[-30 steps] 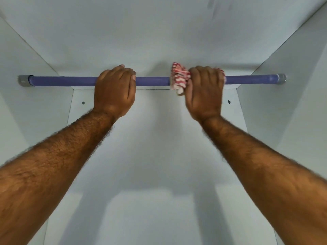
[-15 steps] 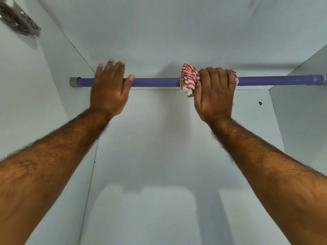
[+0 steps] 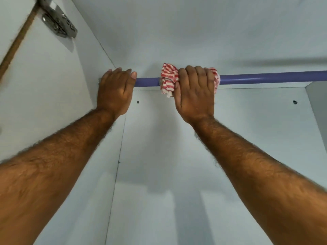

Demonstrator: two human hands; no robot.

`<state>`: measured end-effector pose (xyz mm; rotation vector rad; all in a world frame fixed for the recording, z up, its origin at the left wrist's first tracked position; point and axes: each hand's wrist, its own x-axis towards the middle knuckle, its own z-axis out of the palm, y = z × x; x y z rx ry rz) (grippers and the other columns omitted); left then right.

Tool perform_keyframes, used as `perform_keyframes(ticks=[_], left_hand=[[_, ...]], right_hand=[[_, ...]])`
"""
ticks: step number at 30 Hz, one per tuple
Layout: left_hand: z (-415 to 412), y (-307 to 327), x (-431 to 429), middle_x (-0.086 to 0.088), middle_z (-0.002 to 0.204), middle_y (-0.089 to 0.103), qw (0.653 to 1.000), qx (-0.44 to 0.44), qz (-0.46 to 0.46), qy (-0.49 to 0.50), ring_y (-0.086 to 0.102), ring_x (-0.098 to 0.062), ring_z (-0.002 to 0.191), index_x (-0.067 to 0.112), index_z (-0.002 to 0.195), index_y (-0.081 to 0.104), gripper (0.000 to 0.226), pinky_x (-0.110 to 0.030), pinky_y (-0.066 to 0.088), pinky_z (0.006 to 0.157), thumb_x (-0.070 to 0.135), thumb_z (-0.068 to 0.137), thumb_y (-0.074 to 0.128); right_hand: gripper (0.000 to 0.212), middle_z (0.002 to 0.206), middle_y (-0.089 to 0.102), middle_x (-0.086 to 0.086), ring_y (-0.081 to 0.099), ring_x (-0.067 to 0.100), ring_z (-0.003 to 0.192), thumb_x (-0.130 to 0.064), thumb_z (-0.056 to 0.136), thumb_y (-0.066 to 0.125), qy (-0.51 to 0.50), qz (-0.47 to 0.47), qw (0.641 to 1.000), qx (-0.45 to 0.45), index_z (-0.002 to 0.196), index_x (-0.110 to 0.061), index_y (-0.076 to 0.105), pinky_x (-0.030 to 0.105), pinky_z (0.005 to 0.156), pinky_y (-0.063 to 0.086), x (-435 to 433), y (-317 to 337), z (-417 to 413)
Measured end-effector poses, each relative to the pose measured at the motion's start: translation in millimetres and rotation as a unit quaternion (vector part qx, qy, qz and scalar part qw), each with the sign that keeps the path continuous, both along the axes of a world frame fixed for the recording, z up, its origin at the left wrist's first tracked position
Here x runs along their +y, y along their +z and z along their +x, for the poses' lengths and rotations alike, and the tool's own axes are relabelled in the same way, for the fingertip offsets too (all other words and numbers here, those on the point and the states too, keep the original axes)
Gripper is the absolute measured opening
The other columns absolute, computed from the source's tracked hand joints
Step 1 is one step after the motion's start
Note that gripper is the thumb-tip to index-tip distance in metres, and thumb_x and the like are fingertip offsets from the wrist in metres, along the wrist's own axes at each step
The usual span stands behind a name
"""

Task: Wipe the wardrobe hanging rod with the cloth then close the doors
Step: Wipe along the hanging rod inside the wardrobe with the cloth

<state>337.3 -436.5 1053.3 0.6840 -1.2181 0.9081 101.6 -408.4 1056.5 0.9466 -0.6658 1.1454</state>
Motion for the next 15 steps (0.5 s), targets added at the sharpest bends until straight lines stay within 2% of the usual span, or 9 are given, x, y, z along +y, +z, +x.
perform_keyframes(ticks=[2,5,8,11,13,15], left_hand=[[-5,-1,9,-0.015,0.111,0.075,0.997,0.022,0.011,-0.079,0.064,-0.035,0.112,0.005,0.119,0.069,0.06,-0.043,0.031,0.122,0.042,0.11,0.023],[-7,-1,19,-0.013,0.118,0.076,0.975,0.062,0.052,-0.209,0.064,-0.031,0.119,0.005,0.114,0.074,0.059,-0.037,0.026,0.126,0.045,0.11,0.03],[-2,3,22,-0.003,0.097,0.08,0.954,0.039,0.079,-0.285,0.075,-0.023,0.098,0.015,0.1,0.078,0.063,-0.047,0.043,0.118,0.063,0.102,0.037],[2,5,25,0.004,0.096,0.081,0.961,0.014,0.1,-0.258,0.076,-0.014,0.09,0.021,0.105,0.079,0.05,-0.045,0.055,0.105,0.064,0.095,0.055],[1,6,31,0.005,0.106,0.08,0.952,0.01,0.115,-0.282,0.075,-0.012,0.094,0.021,0.118,0.076,0.046,-0.034,0.062,0.094,0.058,0.093,0.064],[-3,2,41,0.005,0.111,0.076,0.945,0.02,0.132,-0.299,0.071,-0.011,0.098,0.016,0.127,0.072,0.043,-0.017,0.057,0.086,0.045,0.095,0.069]], right_hand=[[0.047,0.139,0.063,0.014,0.058,0.037,0.131,-0.037,0.107,0.042,-0.001,-0.001,1.0,0.025,0.14,-0.008,0.058,0.053,0.121,0.034,-8,0,23],[0.047,0.137,0.065,0.014,0.06,0.035,0.129,-0.038,0.108,0.044,0.013,-0.01,0.999,0.052,0.14,-0.007,0.059,0.051,0.119,0.037,-20,2,53],[0.048,0.137,0.066,0.014,0.061,0.035,0.129,-0.038,0.109,0.043,0.029,-0.004,0.998,0.056,0.141,-0.007,0.059,0.051,0.118,0.04,-23,2,69],[0.049,0.14,0.064,0.013,0.057,0.033,0.135,-0.037,0.109,0.041,0.042,0.03,0.997,0.055,0.144,-0.007,0.057,0.05,0.121,0.036,-16,-1,70],[0.049,0.143,0.064,0.013,0.055,0.032,0.139,-0.035,0.108,0.04,0.061,0.057,0.994,0.068,0.144,-0.006,0.057,0.049,0.123,0.033,-7,-3,68],[0.052,0.145,0.063,0.013,0.053,0.032,0.142,-0.035,0.108,0.037,0.086,0.106,0.987,0.08,0.145,-0.006,0.057,0.049,0.125,0.032,6,-5,66]])
